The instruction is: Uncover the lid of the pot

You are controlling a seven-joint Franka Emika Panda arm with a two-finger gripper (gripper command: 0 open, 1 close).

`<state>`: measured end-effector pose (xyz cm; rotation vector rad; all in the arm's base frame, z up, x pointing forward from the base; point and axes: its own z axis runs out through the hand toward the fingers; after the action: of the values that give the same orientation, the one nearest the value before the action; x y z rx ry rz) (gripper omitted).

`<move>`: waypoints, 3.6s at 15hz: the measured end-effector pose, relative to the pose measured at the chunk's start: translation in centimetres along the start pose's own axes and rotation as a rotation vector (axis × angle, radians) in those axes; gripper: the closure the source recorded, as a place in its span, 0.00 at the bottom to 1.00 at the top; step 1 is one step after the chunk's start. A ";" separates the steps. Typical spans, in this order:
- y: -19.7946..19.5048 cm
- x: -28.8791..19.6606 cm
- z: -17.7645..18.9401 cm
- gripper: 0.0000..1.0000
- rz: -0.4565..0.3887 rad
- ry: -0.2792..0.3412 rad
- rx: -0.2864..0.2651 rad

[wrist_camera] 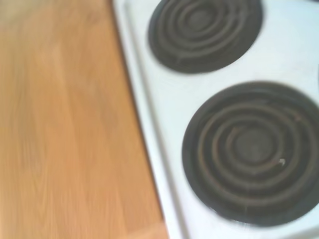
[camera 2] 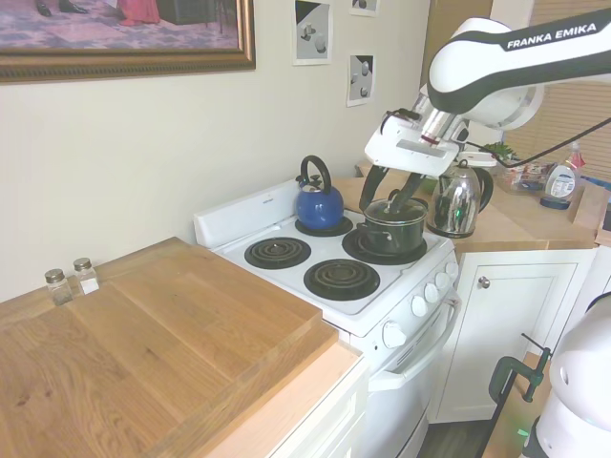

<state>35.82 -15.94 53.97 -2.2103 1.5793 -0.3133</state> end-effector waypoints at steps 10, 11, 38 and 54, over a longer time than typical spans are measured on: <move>-2.6 20.6 2.4 0.00 0.521 0.099 -0.011; -2.2 21.6 2.9 0.00 0.556 0.116 -0.031; -2.7 24.8 6.9 1.00 0.609 0.218 -0.253; -0.8 23.5 0.7 1.00 0.602 0.234 -0.178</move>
<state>44.60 -37.70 52.51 -1.7405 2.3818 -0.2606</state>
